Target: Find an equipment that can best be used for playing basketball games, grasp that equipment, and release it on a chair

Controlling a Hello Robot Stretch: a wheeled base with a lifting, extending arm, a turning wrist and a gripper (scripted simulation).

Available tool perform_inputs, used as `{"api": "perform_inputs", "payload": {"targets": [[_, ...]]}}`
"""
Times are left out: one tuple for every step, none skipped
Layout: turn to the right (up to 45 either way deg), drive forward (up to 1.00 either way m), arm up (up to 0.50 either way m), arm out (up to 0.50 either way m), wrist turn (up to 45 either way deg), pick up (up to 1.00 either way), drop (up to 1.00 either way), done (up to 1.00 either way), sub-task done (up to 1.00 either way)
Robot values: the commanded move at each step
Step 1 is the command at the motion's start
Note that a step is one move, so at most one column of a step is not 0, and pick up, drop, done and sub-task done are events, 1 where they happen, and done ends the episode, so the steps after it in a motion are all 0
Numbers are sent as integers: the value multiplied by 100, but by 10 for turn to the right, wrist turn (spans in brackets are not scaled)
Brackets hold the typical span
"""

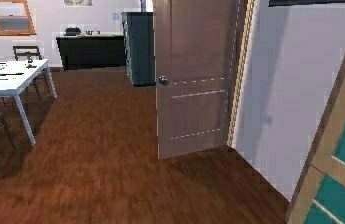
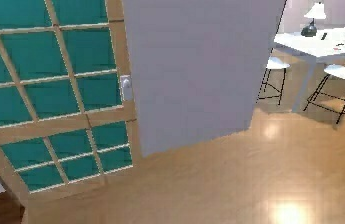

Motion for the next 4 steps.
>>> {"api": "perform_inputs", "payload": {"targets": [[0, 75, 0, 0, 0, 0, 0, 0, 0], [-450, 0, 0, 0, 0, 0, 0, 0, 0], [-60, 0, 0, 0, 0, 0, 0, 0, 0], [0, 55, 0, 0, 0, 0, 0, 0, 0]]}}
